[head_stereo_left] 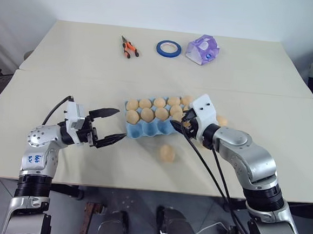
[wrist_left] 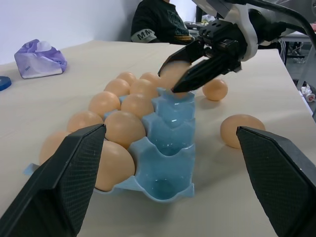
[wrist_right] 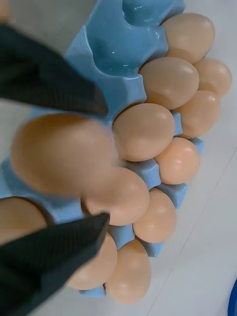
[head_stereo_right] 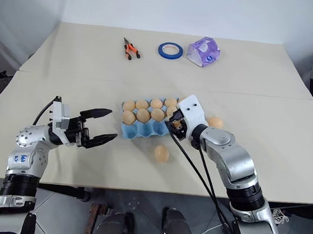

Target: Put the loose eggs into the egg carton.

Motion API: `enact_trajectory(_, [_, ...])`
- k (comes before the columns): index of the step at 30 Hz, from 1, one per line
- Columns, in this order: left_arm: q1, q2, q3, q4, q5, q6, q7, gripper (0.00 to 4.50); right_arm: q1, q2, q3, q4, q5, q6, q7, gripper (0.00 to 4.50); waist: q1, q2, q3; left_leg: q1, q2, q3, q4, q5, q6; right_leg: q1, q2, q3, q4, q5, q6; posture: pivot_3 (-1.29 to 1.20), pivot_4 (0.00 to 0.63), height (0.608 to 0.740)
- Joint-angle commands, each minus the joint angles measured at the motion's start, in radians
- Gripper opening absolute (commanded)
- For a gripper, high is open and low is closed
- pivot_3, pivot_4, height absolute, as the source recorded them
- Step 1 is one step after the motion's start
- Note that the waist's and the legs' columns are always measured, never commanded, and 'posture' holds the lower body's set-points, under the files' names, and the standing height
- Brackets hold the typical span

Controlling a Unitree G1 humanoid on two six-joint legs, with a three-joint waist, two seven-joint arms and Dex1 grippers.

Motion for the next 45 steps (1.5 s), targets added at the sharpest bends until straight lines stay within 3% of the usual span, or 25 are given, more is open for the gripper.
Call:
enact_trajectory(1, [-0.021,0.009,0.009,-0.02,-0.015,-0.016,0.0,4.5,0.002,-0.002,-0.012,-0.037,-0.007,-0.016,0.015,4.48,0.0,0.0,0.0,0.0,0.0,0.0,0.0,0.0,0.0,0.0,0.0,0.0,0.0,0.0,0.0,0.0,0.15,0.74])
enact_trajectory(8, [-0.027,0.011,0.009,-0.011,-0.015,-0.018,-0.005,4.5,0.007,-0.046,-0.062,-0.099,0.017,0.013,0.043,4.48,0.001,0.0,0.0,0.0,0.0,0.0,0.0,0.0,0.0,0.0,0.0,0.0,0.0,0.0,0.0,0.0,0.15,0.74])
enact_trajectory(14, [-0.039,0.012,0.008,0.006,-0.014,-0.02,-0.011,4.5,0.096,-0.134,-0.245,-0.234,0.123,-0.018,0.134,4.48,0.008,0.0,0.0,0.0,0.0,0.0,0.0,0.0,0.0,0.0,0.0,0.0,-0.001,0.0,0.0,0.0,0.15,0.74])
enact_trajectory(20, [-0.061,0.005,0.0,0.041,-0.008,-0.032,-0.019,4.5,0.393,-0.293,-0.494,-0.244,0.158,-0.239,0.352,4.48,0.027,0.0,0.0,0.0,-0.001,0.0,-0.001,-0.001,0.001,0.001,0.001,0.0,-0.004,0.0,0.001,0.0,0.15,0.74])
enact_trajectory(30, [-0.089,0.001,-0.006,0.09,-0.003,-0.051,-0.03,4.5,0.7,-0.367,-0.76,-0.02,0.18,-0.516,0.614,4.48,0.026,-0.001,-0.001,0.002,0.0,0.001,0.002,0.0,0.002,0.003,0.003,0.0,-0.005,0.002,0.002,0.0,0.15,0.74])
enact_trajectory(38, [-0.091,0.005,-0.002,0.088,-0.004,-0.049,-0.031,4.5,0.73,-0.37,-0.767,-0.034,0.199,-0.533,0.613,4.48,0.025,-0.001,-0.001,0.002,0.0,0.0,0.003,0.001,0.001,0.004,0.003,0.001,-0.004,0.002,0.002,0.0,0.15,0.74])
enact_trajectory(45, [-0.096,0.006,-0.003,0.076,-0.005,-0.042,-0.023,4.5,0.647,-0.296,-0.587,-0.132,0.174,-0.436,0.436,4.48,0.022,-0.001,-0.001,0.002,0.0,0.0,0.003,0.001,0.001,0.004,0.002,0.001,-0.004,0.002,0.001,0.0,0.15,0.74])
